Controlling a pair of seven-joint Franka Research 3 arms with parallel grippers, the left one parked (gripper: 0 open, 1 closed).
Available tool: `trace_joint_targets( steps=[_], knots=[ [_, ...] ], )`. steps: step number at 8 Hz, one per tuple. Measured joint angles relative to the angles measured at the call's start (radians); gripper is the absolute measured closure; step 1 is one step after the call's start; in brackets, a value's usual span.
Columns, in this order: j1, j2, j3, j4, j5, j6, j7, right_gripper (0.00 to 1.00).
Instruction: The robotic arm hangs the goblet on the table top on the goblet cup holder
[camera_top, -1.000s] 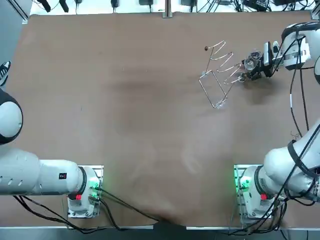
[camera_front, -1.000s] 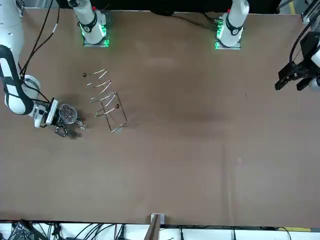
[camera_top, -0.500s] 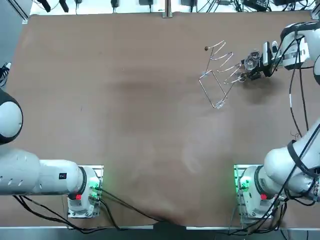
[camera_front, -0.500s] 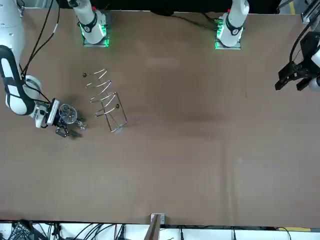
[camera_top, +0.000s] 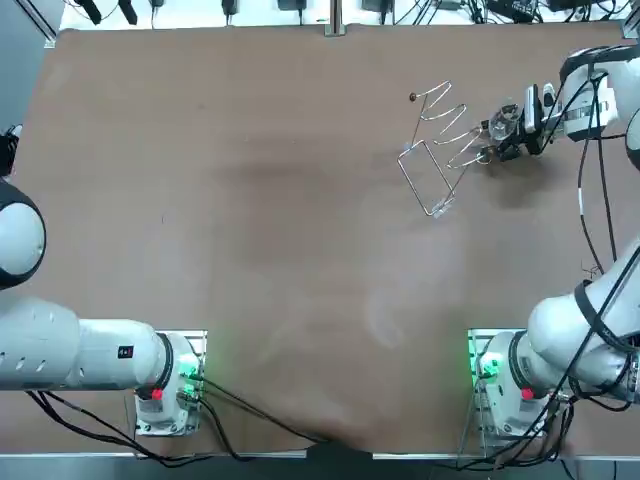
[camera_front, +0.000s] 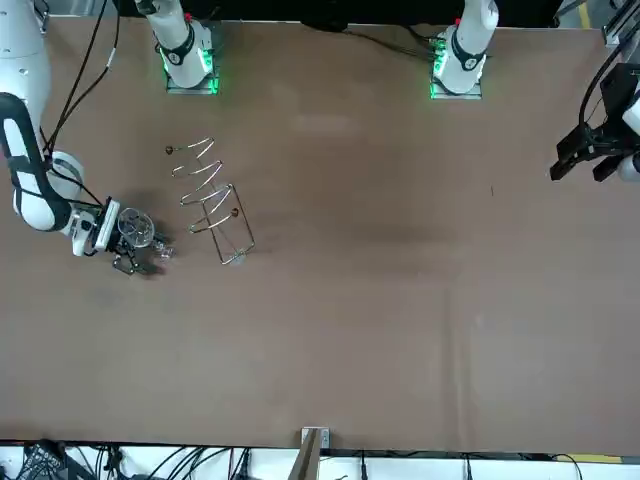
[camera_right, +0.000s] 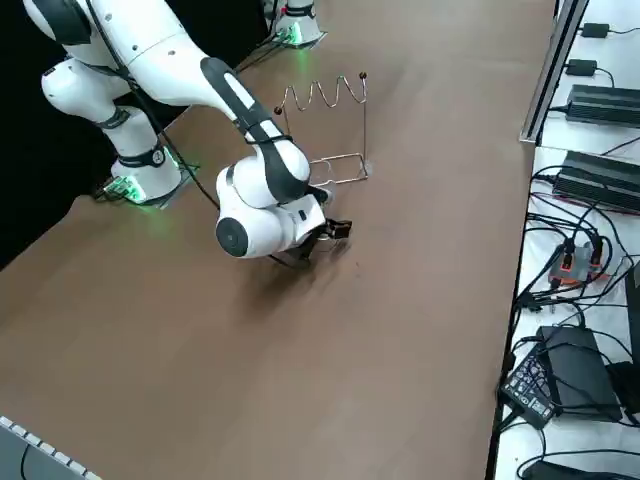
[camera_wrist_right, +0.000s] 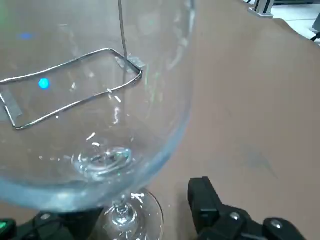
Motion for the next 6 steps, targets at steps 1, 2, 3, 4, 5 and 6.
trace_joint_targets(
  steps=[1,2,3,4,5,6],
  knots=[
    [0.0,0.0,0.0,0.0,0.0,0.0,0.0,0.07],
    [0.0,0.0,0.0,0.0,0.0,0.001,-0.001,0.13],
    [0.0,0.0,0.0,0.0,0.001,0.001,-0.001,0.25],
    [0.0,0.0,0.0,0.0,0.002,0.001,-0.001,0.29],
    [0.0,0.0,-0.001,0.0,0.005,0.001,-0.001,0.4],
    [0.0,0.0,-0.002,0.0,0.006,0.001,-0.001,0.45]
  ],
)
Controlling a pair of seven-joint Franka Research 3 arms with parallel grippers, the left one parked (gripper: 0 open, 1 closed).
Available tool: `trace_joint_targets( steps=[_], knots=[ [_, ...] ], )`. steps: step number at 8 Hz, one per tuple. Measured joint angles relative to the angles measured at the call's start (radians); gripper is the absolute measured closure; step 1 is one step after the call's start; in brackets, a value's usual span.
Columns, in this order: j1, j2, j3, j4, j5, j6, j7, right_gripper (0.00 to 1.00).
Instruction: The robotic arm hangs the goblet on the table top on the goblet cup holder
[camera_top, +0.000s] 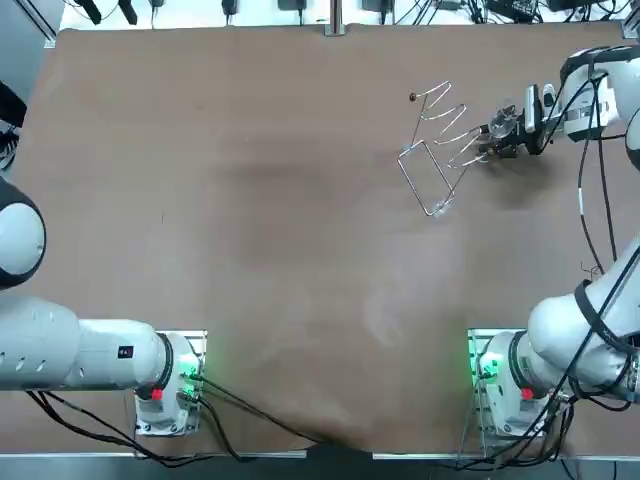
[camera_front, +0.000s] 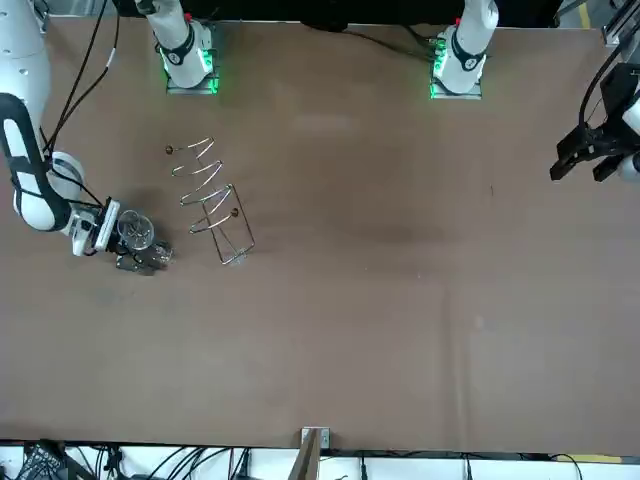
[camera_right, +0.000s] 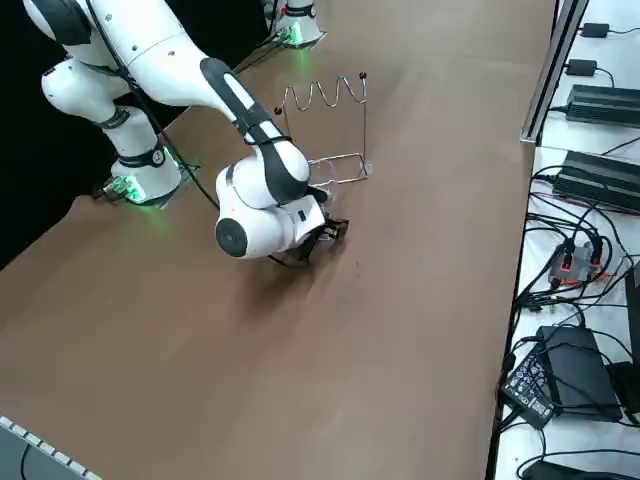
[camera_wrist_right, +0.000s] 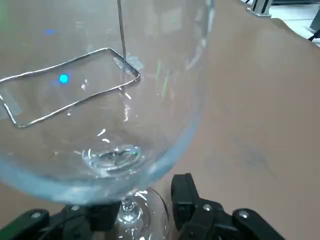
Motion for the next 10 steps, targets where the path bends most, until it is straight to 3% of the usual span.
trace_joint_targets(
  steps=[4,5,10],
  knots=[
    [-0.005,0.001,-0.003,-0.002,0.003,-0.001,0.0,0.67],
    [-0.007,0.001,-0.003,-0.002,0.005,-0.004,0.001,0.87],
    [-0.017,0.0,-0.003,-0.003,0.006,-0.009,-0.003,0.87]
  ],
)
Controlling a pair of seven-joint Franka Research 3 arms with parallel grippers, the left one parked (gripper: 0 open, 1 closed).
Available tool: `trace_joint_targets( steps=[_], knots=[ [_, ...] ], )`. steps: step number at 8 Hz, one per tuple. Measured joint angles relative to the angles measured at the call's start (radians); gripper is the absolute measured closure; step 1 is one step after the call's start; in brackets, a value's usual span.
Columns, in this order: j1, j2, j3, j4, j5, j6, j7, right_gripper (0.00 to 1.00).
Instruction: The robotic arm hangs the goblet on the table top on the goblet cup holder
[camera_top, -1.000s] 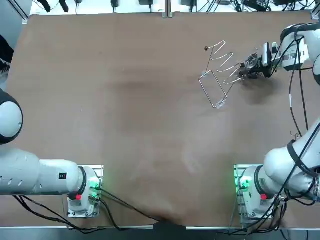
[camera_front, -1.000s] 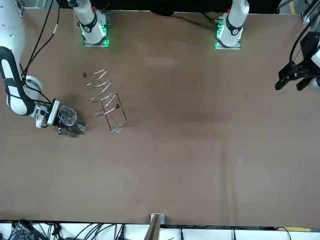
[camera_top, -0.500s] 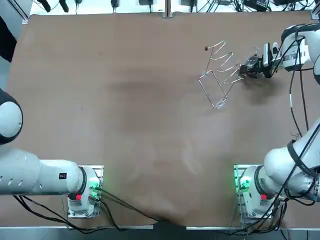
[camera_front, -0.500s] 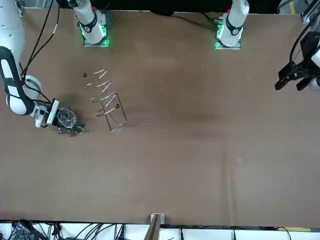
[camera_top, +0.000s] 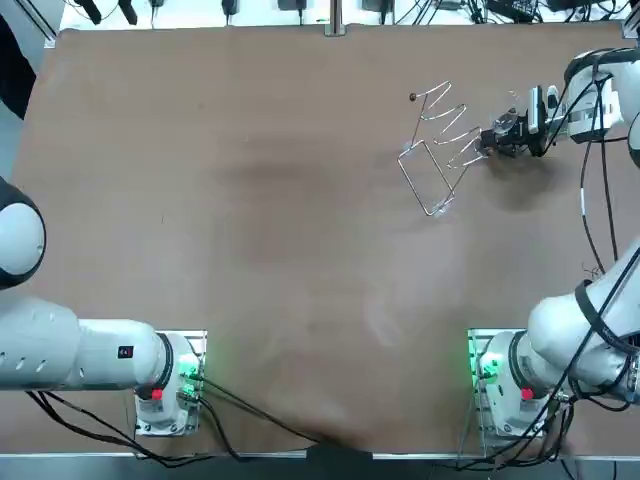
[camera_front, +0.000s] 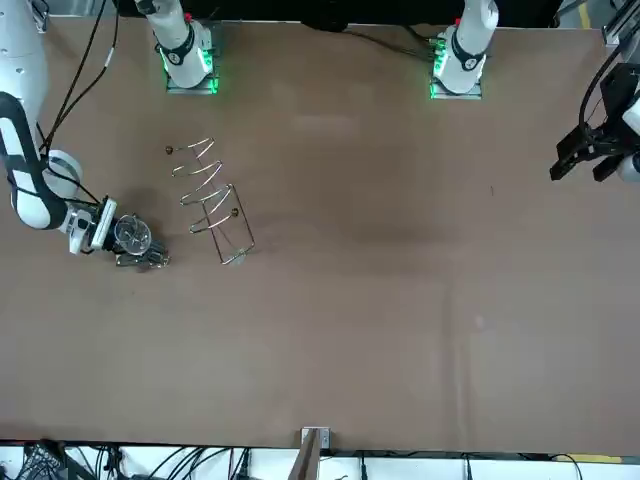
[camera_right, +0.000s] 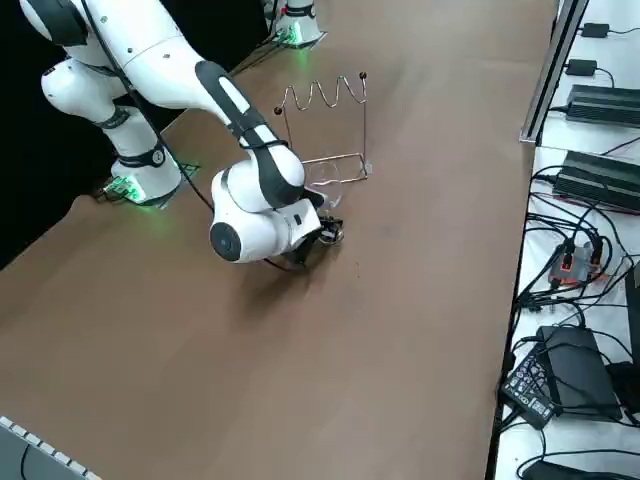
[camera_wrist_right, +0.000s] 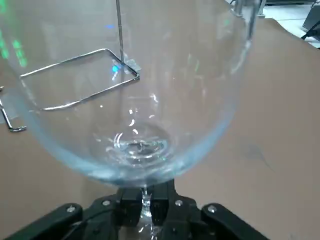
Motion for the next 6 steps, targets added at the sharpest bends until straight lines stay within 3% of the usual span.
trace_joint_targets(
  steps=[3,6],
  knots=[
    [0.006,-0.011,0.0,0.009,-0.007,0.004,-0.002,0.87],
    [0.009,-0.058,-0.003,0.049,-0.078,0.015,0.013,0.87]
  ],
)
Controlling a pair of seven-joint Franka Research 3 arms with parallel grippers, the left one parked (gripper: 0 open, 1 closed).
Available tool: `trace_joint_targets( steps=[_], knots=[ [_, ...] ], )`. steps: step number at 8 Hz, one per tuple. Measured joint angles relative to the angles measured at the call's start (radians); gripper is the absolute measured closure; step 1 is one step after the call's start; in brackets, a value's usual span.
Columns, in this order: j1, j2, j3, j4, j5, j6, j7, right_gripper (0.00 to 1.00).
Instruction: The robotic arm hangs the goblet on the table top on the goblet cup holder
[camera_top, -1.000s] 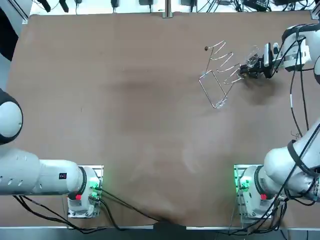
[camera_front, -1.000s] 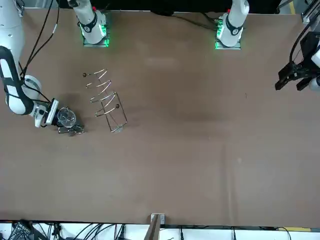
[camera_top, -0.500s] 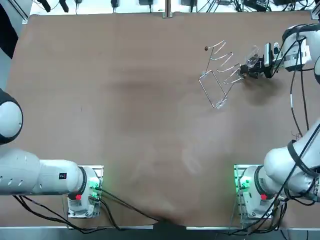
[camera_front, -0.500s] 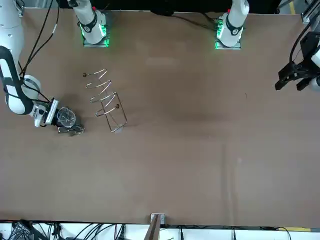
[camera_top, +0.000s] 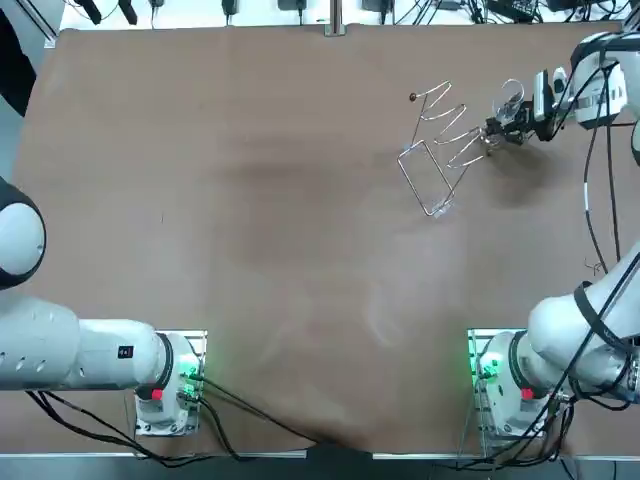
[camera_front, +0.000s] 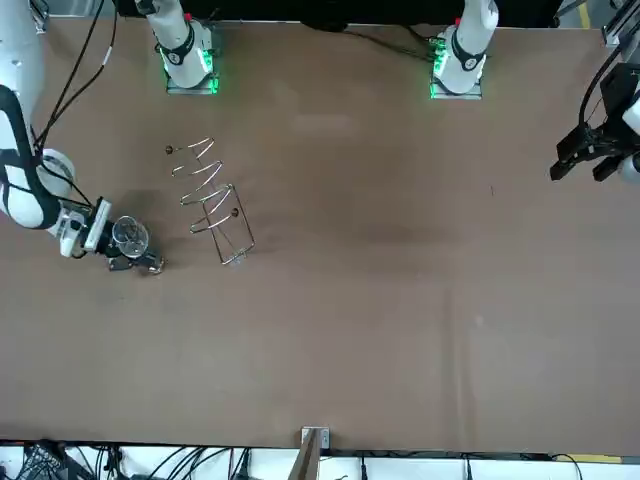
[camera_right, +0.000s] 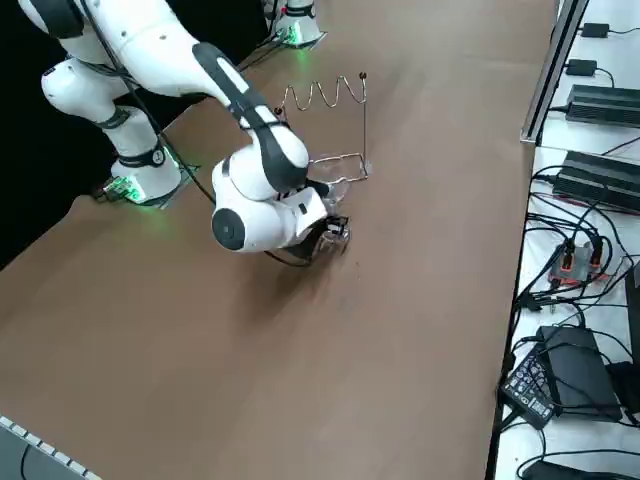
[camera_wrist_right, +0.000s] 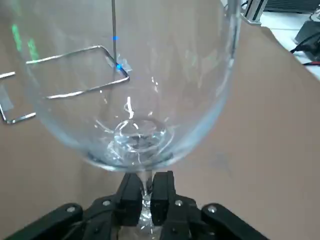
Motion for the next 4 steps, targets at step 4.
trace_joint_targets(
  steps=[4],
  knots=[
    [0.007,-0.115,-0.001,0.043,-0.211,0.073,0.177,0.87]
  ],
)
